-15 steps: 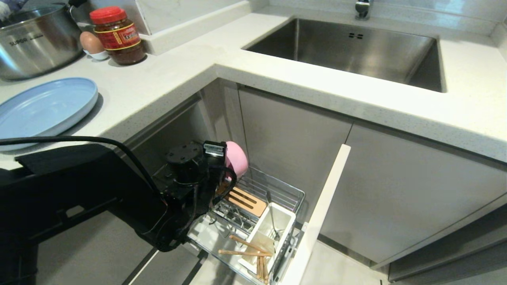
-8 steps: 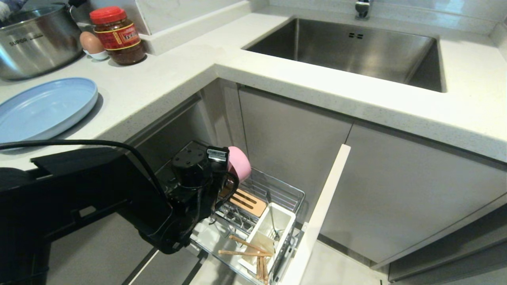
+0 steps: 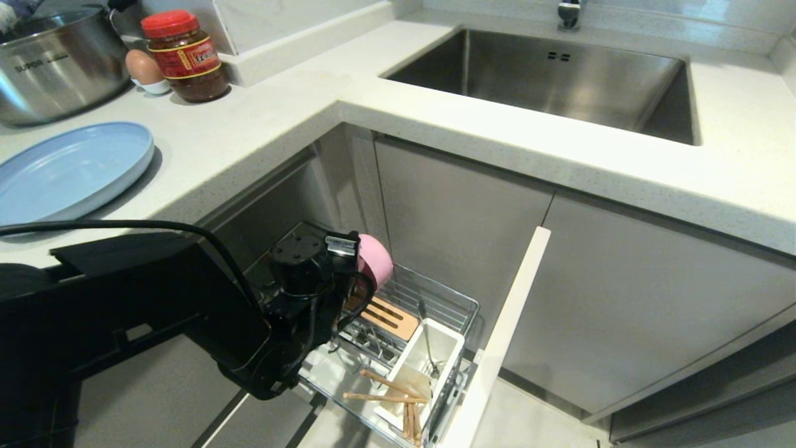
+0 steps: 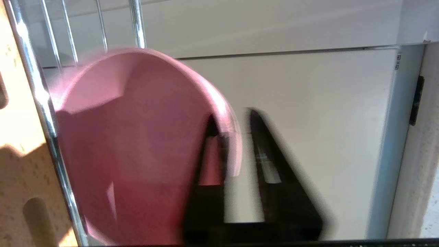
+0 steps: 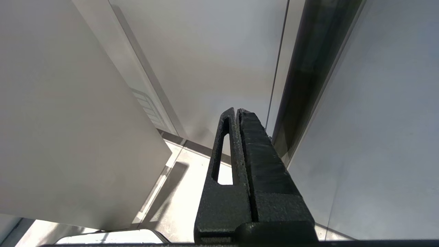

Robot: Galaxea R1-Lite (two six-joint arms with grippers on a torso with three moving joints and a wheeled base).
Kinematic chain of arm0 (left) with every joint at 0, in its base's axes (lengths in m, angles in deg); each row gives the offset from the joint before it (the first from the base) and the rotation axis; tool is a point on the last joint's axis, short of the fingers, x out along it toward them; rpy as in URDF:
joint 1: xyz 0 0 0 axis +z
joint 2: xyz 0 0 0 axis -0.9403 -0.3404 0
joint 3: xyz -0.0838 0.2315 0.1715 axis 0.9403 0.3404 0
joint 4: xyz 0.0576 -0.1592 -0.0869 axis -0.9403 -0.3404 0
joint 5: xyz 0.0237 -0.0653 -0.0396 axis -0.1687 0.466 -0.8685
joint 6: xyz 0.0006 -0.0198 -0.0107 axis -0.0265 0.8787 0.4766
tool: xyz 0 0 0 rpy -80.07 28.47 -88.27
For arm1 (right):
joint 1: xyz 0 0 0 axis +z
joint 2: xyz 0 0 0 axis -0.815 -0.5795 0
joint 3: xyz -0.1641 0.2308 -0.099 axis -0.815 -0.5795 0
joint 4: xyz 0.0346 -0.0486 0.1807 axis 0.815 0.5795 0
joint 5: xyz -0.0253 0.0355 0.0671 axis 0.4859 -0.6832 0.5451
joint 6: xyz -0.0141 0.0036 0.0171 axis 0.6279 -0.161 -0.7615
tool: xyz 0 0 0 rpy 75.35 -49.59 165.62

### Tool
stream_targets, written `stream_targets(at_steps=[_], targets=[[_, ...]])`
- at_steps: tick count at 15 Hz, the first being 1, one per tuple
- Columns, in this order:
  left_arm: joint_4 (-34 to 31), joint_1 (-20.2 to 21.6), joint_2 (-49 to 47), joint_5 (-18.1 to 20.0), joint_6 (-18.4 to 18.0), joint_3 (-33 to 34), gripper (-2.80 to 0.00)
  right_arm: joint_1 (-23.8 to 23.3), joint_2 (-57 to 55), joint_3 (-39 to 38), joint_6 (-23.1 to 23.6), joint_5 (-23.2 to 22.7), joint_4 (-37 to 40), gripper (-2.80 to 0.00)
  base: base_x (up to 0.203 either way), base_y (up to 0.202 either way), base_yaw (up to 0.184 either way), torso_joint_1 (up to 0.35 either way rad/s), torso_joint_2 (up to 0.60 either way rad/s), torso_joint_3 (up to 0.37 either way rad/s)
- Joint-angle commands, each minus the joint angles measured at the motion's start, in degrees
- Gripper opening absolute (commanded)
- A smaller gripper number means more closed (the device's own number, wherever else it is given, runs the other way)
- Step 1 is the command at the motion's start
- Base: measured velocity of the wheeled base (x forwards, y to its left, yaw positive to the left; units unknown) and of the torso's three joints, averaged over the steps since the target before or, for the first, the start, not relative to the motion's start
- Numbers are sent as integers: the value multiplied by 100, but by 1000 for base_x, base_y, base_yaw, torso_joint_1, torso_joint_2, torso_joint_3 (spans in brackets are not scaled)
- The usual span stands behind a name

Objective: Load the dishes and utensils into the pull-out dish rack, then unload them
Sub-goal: Pick up the bowl and place it in the cupboard, then pick up the plate and place it in the cupboard

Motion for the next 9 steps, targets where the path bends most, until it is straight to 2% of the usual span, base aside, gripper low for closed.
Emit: stream_targets(at_steps=[1, 5, 9], targets=[[55, -8, 30, -31, 29, -7, 0, 0, 18, 0, -3, 1, -2, -280, 0, 0, 0, 0, 0, 0], [-64, -26, 69, -86, 11, -8, 0, 0, 24, -2, -3, 1, -2, -280, 0, 0, 0, 0, 0, 0], [-1137, -166, 619, -211, -80, -39, 0, 0, 24, 0, -3, 1, -2, -280, 0, 0, 0, 0, 0, 0]])
